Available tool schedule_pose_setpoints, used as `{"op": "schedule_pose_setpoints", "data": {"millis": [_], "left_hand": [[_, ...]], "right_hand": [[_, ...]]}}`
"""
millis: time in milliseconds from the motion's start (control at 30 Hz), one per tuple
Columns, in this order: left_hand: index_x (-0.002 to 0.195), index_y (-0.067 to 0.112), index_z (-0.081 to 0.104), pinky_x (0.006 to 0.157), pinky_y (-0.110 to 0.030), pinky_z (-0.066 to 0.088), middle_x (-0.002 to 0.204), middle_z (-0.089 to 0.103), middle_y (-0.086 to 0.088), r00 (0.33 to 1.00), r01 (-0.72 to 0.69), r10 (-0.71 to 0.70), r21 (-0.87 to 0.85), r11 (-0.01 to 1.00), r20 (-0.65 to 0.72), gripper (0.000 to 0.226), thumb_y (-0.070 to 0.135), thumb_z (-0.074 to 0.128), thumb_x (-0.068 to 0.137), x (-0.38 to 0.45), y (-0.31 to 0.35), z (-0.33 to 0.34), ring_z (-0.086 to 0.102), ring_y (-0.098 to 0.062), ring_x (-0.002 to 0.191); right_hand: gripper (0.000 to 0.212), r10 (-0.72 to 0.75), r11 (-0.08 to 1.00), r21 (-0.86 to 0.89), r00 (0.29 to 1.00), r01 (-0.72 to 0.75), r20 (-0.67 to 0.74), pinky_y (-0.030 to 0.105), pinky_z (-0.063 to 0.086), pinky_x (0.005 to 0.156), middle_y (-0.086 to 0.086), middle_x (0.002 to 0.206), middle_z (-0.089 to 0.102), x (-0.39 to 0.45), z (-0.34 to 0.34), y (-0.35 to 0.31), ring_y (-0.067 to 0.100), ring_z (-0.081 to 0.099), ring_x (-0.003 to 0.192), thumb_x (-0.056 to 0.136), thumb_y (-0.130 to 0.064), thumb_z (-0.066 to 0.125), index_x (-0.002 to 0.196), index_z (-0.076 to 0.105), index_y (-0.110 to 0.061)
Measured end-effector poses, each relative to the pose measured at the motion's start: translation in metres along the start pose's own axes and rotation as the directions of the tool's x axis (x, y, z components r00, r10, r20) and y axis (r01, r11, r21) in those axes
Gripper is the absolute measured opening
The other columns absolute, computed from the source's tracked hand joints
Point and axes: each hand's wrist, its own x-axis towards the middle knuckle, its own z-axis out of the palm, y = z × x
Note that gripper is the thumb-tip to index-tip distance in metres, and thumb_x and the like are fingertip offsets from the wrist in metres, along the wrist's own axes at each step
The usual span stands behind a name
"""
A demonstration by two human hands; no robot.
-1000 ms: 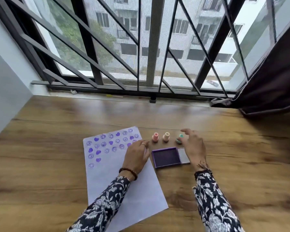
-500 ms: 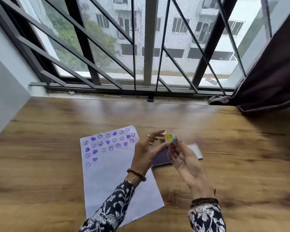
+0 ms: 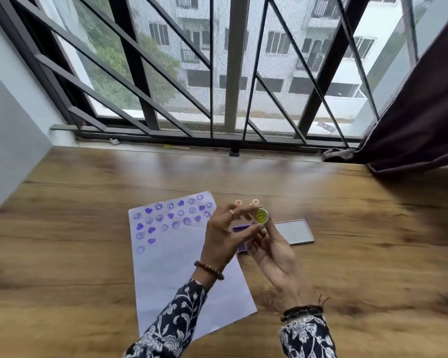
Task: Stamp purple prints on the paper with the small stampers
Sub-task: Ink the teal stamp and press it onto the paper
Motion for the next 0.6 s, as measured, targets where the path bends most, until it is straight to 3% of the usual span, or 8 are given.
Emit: {"op": "schedule_pose_setpoints", "data": {"millis": [133, 267, 400, 500, 567, 600], "left_hand": [[0.096, 0.026, 0.07, 0.069, -0.004, 0.036, 0.078, 0.059, 0.014, 0.994, 0.081, -0.085, -0.065, 0.995, -0.066, 0.03, 0.018, 0.077, 0.068, 0.003, -0.009, -0.01, 0.053, -0.002, 0.079], [0.082, 0.037, 0.068, 0.061, -0.006, 0.038, 0.083, 0.064, 0.008, 0.956, 0.239, -0.266, -0.193, 0.952, -0.126, 0.019, 0.025, 0.076, 0.069, 0.006, -0.029, -0.025, 0.057, -0.008, 0.077], [0.09, 0.031, 0.07, 0.061, -0.003, 0.039, 0.091, 0.069, 0.009, 0.929, 0.343, -0.36, -0.167, 0.924, -0.088, 0.019, 0.026, 0.073, 0.073, 0.0, -0.048, -0.026, 0.056, -0.001, 0.075], [0.091, 0.032, 0.068, 0.063, -0.004, 0.043, 0.088, 0.068, 0.014, 0.92, 0.383, -0.391, -0.15, 0.911, -0.022, 0.018, 0.024, 0.07, 0.076, -0.003, -0.055, -0.021, 0.055, -0.004, 0.073], [0.088, 0.038, 0.064, 0.067, -0.012, 0.046, 0.089, 0.067, 0.015, 0.923, 0.384, -0.383, -0.121, 0.915, 0.032, 0.017, 0.023, 0.068, 0.079, -0.003, -0.056, -0.017, 0.056, -0.007, 0.074], [0.088, 0.039, 0.064, 0.066, -0.014, 0.046, 0.09, 0.067, 0.014, 0.921, 0.39, -0.386, -0.11, 0.914, 0.057, 0.016, 0.024, 0.066, 0.08, -0.003, -0.057, -0.015, 0.057, -0.007, 0.073]], "right_hand": [[0.025, 0.005, 1.0, 0.01, 0.998, -0.004, -0.062, 0.018, 0.057, 0.05, 0.006, 0.058, 0.068, -0.001, -0.003, -0.001, 0.01, 0.065, 0.049, 0.092, -0.021, 0.051, 0.085, 0.063, 0.0], [0.021, -0.018, 1.0, 0.016, 0.991, 0.021, -0.132, 0.019, 0.056, 0.047, 0.008, 0.059, 0.068, -0.002, -0.012, -0.004, 0.013, 0.066, 0.048, 0.092, -0.01, 0.048, 0.078, 0.061, -0.001], [0.014, -0.062, 0.997, -0.064, 0.978, 0.05, -0.2, 0.017, 0.055, 0.046, 0.01, 0.071, 0.066, 0.003, -0.022, 0.0, 0.01, 0.066, 0.05, 0.092, -0.008, 0.049, 0.084, 0.059, -0.004], [0.005, -0.205, 0.948, -0.286, 0.955, 0.139, -0.215, 0.016, 0.057, 0.056, 0.01, 0.084, 0.065, 0.008, -0.03, 0.005, 0.012, 0.065, 0.068, 0.086, -0.008, 0.06, 0.087, 0.065, -0.006], [0.007, -0.322, 0.818, -0.555, 0.92, 0.152, -0.222, 0.02, 0.058, 0.065, 0.008, 0.088, 0.069, 0.01, -0.032, 0.008, 0.014, 0.067, 0.076, 0.08, -0.008, 0.068, 0.086, 0.068, -0.01], [0.009, -0.403, 0.702, -0.701, 0.883, 0.13, -0.24, 0.026, 0.058, 0.07, 0.007, 0.089, 0.071, 0.011, -0.033, 0.01, 0.017, 0.068, 0.079, 0.077, -0.01, 0.071, 0.085, 0.069, -0.014]]}}
